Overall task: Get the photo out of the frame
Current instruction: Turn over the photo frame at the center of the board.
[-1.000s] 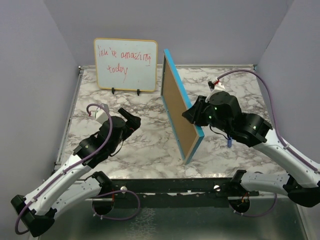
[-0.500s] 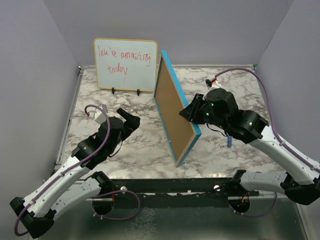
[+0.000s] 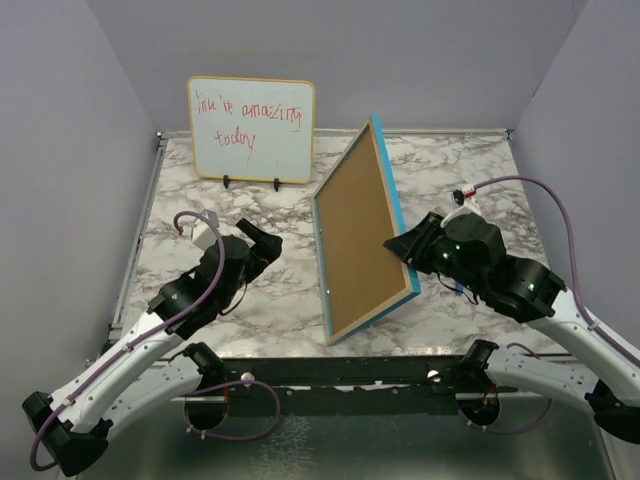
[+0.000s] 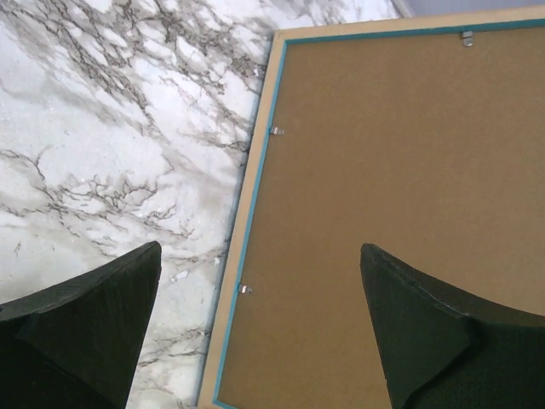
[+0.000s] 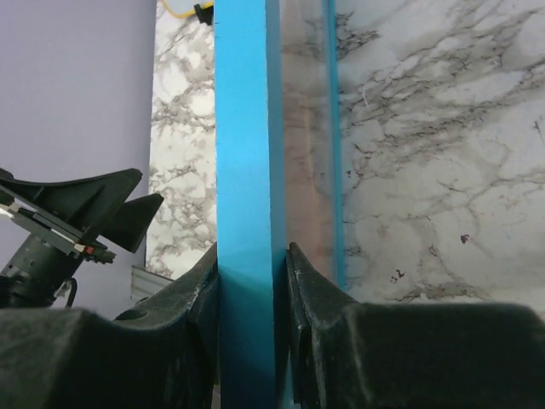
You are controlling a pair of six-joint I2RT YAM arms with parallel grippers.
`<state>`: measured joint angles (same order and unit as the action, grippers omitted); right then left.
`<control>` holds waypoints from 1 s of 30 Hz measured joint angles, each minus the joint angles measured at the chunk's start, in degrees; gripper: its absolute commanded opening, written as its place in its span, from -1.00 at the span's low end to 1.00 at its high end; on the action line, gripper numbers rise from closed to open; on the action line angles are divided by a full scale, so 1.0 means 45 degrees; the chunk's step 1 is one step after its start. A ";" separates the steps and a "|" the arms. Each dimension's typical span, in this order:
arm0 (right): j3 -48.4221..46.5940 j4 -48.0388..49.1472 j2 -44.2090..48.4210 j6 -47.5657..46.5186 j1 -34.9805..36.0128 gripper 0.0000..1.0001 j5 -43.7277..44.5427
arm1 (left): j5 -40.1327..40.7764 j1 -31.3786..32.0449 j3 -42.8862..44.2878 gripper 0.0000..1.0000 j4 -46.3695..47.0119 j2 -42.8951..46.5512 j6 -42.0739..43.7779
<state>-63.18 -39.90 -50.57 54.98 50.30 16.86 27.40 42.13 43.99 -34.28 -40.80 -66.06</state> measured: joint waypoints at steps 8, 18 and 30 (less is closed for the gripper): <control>0.2084 0.0078 0.1321 0.0359 -0.0044 -0.97 0.0301 | -0.1030 -0.0005 -0.1263 0.98 0.1137 -0.0529 0.0097; 0.5056 0.1350 0.3487 0.1365 -0.0102 -0.99 0.0447 | -0.1710 -0.0005 -0.2739 0.92 0.2608 -0.1413 0.1190; 0.6965 0.2579 0.4697 0.2030 -0.0097 -0.98 0.0476 | -0.2555 -0.0019 -0.4415 0.52 0.4580 -0.3356 0.2458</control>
<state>-31.83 -28.29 -29.43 64.12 49.87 19.00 15.90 42.04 24.12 -13.67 -55.90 -55.00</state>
